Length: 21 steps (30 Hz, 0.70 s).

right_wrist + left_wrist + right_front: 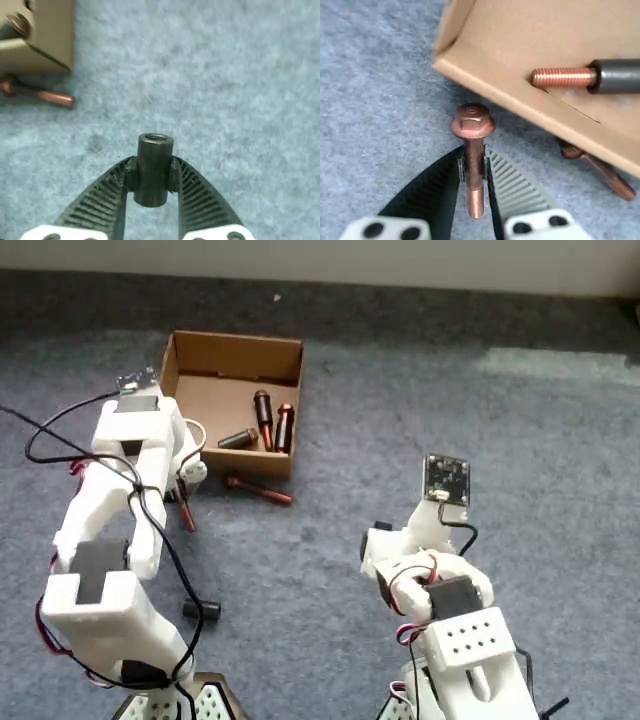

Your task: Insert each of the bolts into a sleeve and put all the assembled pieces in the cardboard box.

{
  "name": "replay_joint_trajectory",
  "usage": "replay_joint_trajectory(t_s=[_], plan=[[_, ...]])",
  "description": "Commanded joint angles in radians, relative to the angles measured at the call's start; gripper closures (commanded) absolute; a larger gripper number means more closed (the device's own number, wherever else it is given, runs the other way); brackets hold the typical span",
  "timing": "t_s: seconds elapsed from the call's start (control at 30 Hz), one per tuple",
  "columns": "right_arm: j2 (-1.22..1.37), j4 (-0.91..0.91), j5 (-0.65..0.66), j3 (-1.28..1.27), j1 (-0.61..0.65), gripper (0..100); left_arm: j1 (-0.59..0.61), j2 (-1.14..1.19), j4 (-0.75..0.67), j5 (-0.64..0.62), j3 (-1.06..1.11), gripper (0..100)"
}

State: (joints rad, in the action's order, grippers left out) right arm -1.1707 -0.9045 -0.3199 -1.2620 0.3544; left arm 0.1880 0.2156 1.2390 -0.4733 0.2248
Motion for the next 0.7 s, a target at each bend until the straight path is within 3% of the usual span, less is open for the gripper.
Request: replay_joint_trajectory(t_s=[0.0,0.17,0.37,0.5,0.67], plan=[[-0.217,-0.004,0.089,-0.015,0.035,99.3,-0.024,-0.302,0.009,0.058,0.074,99],[-0.377,-0.001,0.193,-0.065,0.154,99.3,-0.062,-0.585,0.009,0.069,0.182,99],[-0.392,0.001,0.275,-0.061,0.259,99.3,-0.111,-0.872,0.009,0.078,0.263,99],[-0.394,0.005,0.322,-0.059,0.312,99.3,-0.174,-1.064,0.006,0.166,0.328,99],[-0.395,0.101,0.358,-0.059,0.358,99.3,-0.228,-1.305,-0.078,0.183,0.440,99]])
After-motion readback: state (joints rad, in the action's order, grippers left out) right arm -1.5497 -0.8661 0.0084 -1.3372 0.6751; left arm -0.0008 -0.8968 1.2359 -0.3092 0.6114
